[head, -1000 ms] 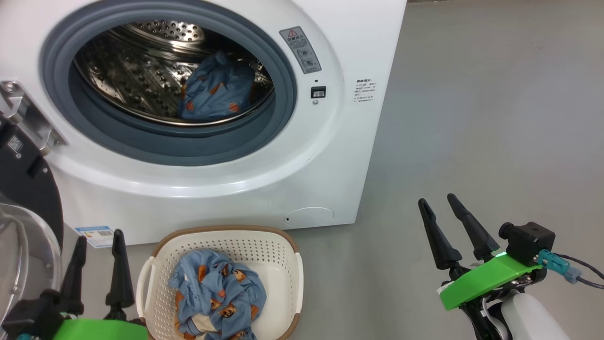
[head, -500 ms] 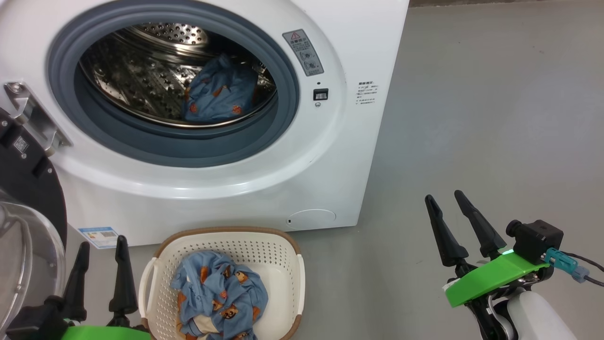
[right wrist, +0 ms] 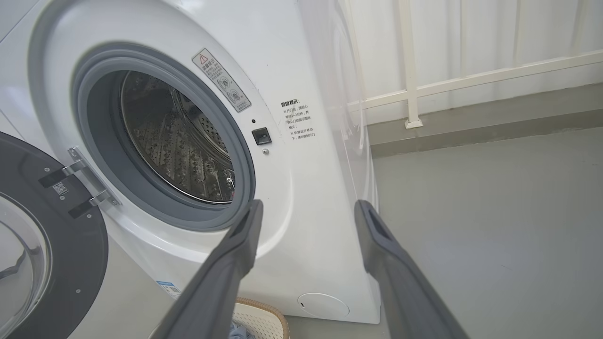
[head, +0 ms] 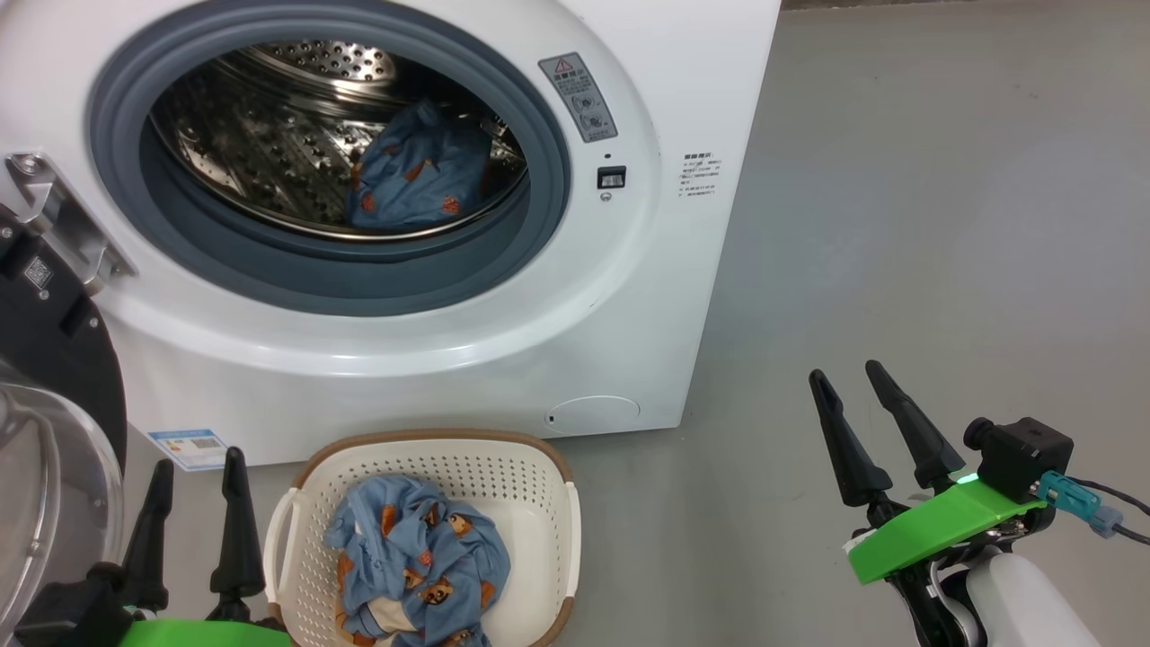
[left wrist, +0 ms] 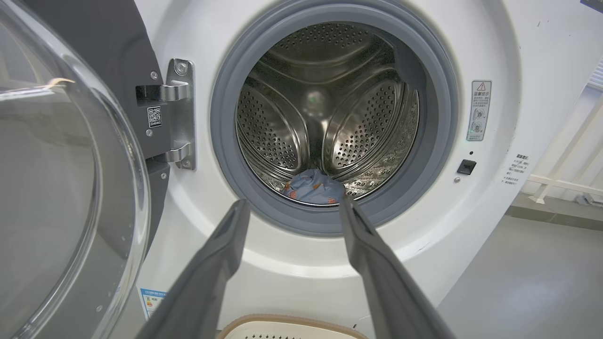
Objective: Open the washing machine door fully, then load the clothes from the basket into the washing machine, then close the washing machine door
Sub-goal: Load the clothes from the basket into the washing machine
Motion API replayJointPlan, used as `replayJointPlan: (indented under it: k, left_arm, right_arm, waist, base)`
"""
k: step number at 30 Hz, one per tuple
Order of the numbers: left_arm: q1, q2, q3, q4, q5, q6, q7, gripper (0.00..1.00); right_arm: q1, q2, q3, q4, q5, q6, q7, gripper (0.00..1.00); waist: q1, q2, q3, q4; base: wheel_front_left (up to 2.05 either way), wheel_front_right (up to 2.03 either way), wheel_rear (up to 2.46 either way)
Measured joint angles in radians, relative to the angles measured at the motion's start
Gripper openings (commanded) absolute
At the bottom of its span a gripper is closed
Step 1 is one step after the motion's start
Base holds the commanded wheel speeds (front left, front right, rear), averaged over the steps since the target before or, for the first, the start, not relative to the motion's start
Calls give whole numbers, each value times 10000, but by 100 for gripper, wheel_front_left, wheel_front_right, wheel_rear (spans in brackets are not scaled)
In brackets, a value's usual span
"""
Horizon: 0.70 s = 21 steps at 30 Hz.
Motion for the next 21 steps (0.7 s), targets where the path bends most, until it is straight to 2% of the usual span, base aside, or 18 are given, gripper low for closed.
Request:
replayJointPlan:
  k: [21]
  left_arm:
    - [-26, -35, -98, 142, 2, -2, 0, 100]
  right_arm:
    - [-7, -54, 75, -128, 0, 0, 0, 100]
  waist:
    - [0, 0, 539, -142]
  base:
    - [0, 0, 0]
